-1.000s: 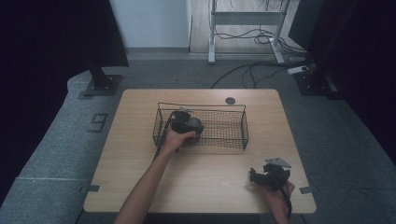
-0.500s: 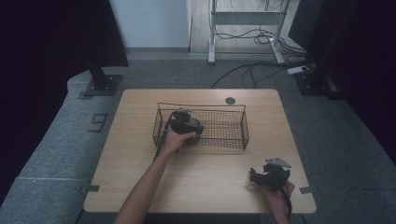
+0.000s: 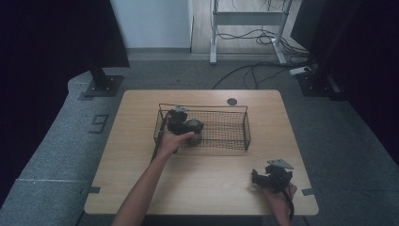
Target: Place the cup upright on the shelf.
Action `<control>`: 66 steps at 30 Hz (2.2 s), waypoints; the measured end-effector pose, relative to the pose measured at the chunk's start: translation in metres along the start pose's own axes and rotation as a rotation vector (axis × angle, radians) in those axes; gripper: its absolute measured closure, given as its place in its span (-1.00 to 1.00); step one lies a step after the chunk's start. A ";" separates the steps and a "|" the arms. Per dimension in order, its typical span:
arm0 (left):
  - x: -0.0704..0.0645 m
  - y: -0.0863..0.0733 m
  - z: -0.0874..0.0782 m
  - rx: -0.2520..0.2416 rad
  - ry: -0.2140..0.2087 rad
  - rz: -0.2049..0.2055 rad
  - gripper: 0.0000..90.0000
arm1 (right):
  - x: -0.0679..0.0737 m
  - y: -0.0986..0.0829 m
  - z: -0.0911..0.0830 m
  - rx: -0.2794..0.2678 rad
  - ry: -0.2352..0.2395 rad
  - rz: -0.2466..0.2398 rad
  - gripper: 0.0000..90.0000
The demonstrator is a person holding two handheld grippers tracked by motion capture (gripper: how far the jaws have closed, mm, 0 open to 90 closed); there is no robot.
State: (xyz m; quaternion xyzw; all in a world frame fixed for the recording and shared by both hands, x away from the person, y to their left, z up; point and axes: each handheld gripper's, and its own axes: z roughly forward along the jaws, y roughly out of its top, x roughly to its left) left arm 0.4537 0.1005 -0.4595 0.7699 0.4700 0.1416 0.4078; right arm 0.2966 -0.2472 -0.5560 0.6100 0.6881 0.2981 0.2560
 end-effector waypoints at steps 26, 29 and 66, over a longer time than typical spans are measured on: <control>-0.005 -0.056 -0.080 -0.101 -0.077 0.083 -0.79 | 0.000 0.000 0.000 0.001 0.000 0.002 -0.92; -0.005 -0.070 -0.086 -0.103 -0.085 0.078 -0.75 | 0.000 0.000 0.000 0.001 0.000 0.002 -0.92; -0.007 -0.173 -0.094 -0.015 -0.085 0.054 -0.68 | 0.000 0.000 0.000 0.001 0.000 0.002 -0.92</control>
